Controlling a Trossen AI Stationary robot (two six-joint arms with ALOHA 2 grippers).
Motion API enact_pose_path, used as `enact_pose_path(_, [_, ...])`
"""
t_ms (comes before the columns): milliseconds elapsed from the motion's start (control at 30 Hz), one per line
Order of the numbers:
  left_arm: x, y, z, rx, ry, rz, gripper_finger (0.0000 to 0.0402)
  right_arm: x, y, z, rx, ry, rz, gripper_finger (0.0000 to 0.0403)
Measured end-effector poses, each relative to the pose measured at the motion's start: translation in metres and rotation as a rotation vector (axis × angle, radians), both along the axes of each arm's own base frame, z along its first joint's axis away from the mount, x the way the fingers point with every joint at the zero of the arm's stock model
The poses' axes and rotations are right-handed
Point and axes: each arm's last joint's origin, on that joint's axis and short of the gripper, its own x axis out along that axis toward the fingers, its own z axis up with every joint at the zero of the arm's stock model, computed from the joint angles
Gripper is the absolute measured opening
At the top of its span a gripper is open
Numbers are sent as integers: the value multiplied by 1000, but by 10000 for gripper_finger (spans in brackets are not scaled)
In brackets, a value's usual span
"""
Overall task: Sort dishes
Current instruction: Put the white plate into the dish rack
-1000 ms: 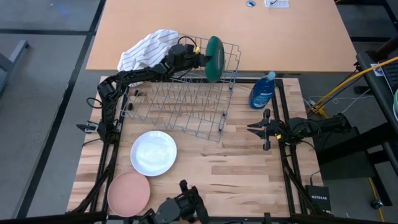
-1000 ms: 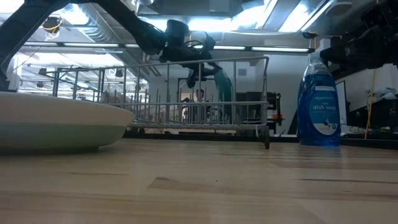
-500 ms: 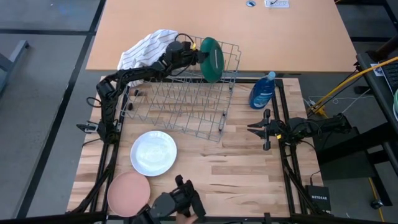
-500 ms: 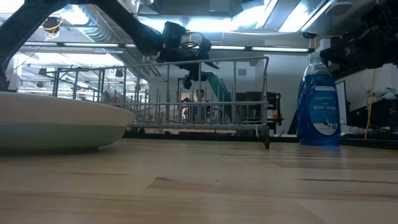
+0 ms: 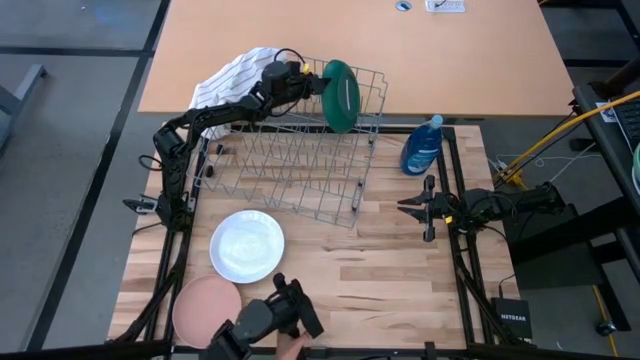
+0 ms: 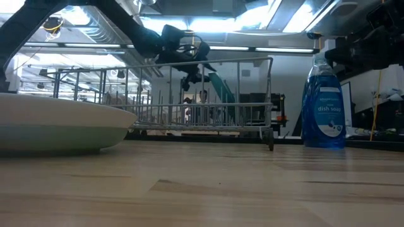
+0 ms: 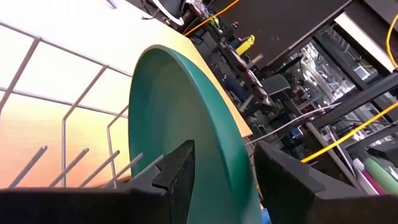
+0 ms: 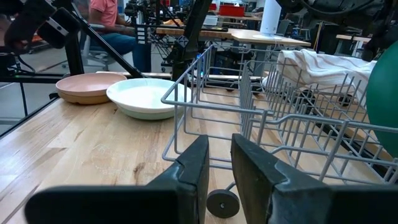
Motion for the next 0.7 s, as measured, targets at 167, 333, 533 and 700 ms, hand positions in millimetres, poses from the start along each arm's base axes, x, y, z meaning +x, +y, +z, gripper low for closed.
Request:
enact_pose_path(167, [-5,4,1,-1,-2,3,155,0,0,0,0,0,1,72])
enact_pose_path(333, [-10,9,5,7,-35,-22,155,0,0,0,0,0,0,72])
enact_pose_path(533, [-20,18,6,-37,-69,-41,155,0,0,0,0,0,0,72])
enact_pose_path(700, [-34,29,6,-89,-103,-85,155,0,0,0,0,0,0,72])
